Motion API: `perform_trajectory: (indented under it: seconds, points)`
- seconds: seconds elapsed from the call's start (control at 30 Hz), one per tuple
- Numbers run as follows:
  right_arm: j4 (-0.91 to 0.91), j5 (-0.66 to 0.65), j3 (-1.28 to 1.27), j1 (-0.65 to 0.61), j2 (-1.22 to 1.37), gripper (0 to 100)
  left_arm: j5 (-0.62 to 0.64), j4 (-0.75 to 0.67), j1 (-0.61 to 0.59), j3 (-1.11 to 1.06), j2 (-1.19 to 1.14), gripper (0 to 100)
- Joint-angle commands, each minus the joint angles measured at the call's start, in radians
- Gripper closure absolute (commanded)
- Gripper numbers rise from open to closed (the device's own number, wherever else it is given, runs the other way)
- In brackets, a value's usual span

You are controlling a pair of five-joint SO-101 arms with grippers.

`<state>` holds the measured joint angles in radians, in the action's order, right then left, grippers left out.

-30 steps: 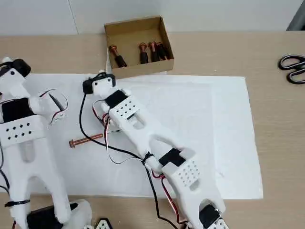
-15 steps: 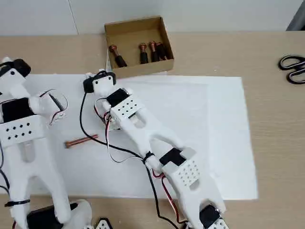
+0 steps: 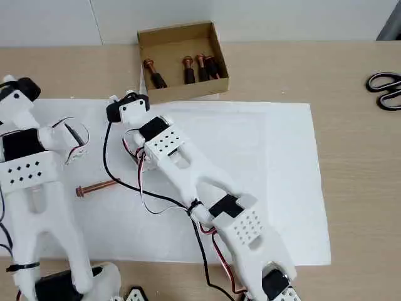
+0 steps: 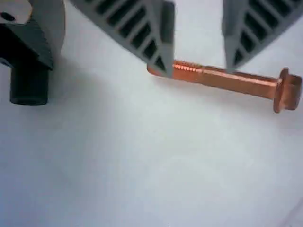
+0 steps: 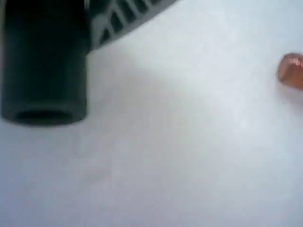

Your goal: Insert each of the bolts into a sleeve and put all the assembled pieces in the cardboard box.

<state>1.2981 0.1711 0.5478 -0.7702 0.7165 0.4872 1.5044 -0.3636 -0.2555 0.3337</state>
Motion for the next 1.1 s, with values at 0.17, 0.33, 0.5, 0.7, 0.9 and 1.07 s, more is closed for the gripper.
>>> perform_trajectory:
  seconds: [0.17,0.33,0.5,0.7,0.9,1.07]
  points:
    - [0.067,-0.012,0.025,0.001,-0.012,94.1,0.006,-0.017,0.002,0.004,0.037,94]
    - [0.093,-0.006,0.029,0.027,-0.013,94.2,0.003,-0.015,0.002,0.005,0.038,94]
    - [0.159,-0.006,0.098,0.062,-0.013,94.3,0.003,-0.015,0.002,0.007,0.038,94]
    - [0.229,-0.012,0.201,0.093,-0.012,96.6,0.003,-0.017,0.003,0.007,0.038,94]
    - [0.242,-0.046,0.227,0.088,-0.012,99.6,0.002,-0.017,0.003,0.008,0.038,94]
    - [0.315,-0.046,0.255,0.091,-0.042,99.6,0.002,-0.02,0.005,0.005,0.1,94]
